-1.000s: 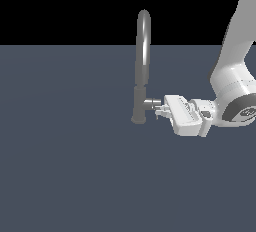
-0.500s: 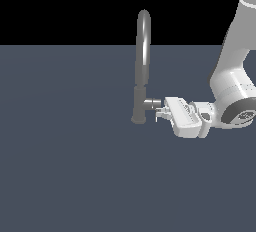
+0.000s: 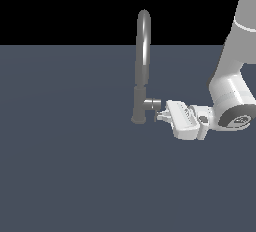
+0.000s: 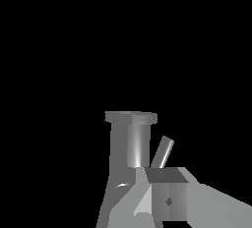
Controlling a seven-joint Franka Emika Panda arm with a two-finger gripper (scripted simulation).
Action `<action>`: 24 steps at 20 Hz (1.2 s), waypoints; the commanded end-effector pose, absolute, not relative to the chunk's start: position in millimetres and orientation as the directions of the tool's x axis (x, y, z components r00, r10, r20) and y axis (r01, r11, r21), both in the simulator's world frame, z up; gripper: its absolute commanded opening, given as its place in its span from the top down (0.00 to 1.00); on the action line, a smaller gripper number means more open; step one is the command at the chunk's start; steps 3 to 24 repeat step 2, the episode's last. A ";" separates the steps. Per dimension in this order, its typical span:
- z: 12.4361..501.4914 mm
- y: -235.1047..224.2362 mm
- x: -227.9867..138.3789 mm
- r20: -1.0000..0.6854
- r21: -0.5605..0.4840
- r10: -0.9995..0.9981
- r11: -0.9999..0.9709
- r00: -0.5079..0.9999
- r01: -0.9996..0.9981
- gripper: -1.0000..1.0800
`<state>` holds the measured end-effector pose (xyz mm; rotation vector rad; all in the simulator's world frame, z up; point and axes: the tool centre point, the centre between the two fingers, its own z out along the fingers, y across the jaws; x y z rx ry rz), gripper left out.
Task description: Turn on the faucet by rotating a designated handle.
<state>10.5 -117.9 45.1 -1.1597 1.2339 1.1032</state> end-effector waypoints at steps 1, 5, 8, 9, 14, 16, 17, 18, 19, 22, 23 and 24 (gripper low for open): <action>24.5 -104.2 8.7 -1.000 -0.007 0.000 0.088 0.007 -0.996 1.00; 24.5 -104.2 8.7 -1.000 -0.007 0.000 0.088 0.007 -0.996 1.00; 24.5 -104.2 8.7 -1.000 -0.007 0.000 0.088 0.007 -0.996 1.00; 24.5 -104.2 8.7 -1.000 -0.007 0.000 0.088 0.007 -0.996 1.00; 24.5 -104.2 8.7 -1.000 -0.007 0.000 0.088 0.007 -0.996 1.00; 24.5 -104.2 8.7 -1.000 -0.007 0.000 0.088 0.007 -0.996 1.00; 24.5 -104.2 8.7 -1.000 -0.007 0.000 0.088 0.007 -0.996 1.00; 24.5 -104.2 8.7 -1.000 -0.007 0.000 0.088 0.007 -0.996 1.00; 24.5 -104.2 8.7 -1.000 -0.007 0.000 0.088 0.007 -0.996 1.00; 24.5 -104.2 8.7 -1.000 -0.007 0.000 0.088 0.007 -0.996 1.00; 24.5 -104.2 8.7 -1.000 -0.007 0.000 0.088 0.007 -0.996 1.00; 24.5 -104.2 8.7 -1.000 -0.007 0.000 0.088 0.007 -0.996 1.00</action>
